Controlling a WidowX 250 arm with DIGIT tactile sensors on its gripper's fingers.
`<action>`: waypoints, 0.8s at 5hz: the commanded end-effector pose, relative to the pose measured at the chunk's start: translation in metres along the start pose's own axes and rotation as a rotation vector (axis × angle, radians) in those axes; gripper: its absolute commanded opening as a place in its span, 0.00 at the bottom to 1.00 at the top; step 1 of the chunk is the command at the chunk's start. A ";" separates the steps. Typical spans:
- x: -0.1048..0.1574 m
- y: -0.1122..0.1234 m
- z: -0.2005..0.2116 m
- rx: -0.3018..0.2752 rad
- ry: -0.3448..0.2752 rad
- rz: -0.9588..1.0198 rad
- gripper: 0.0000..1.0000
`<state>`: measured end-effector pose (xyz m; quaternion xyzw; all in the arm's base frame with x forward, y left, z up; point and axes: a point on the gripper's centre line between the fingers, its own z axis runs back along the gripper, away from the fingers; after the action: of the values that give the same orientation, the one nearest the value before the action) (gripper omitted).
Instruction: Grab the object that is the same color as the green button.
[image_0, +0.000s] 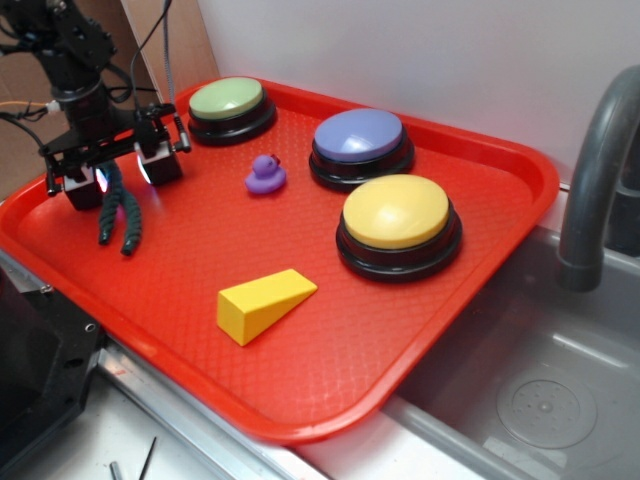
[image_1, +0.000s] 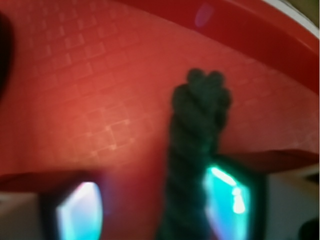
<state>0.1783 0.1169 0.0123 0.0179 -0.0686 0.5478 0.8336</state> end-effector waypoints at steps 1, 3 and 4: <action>-0.015 0.033 0.003 0.016 0.119 -0.052 0.00; -0.028 0.030 0.069 -0.060 0.029 -0.286 0.00; -0.030 0.024 0.120 -0.122 0.038 -0.474 0.00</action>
<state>0.1405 0.0736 0.1159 -0.0264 -0.0637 0.3370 0.9390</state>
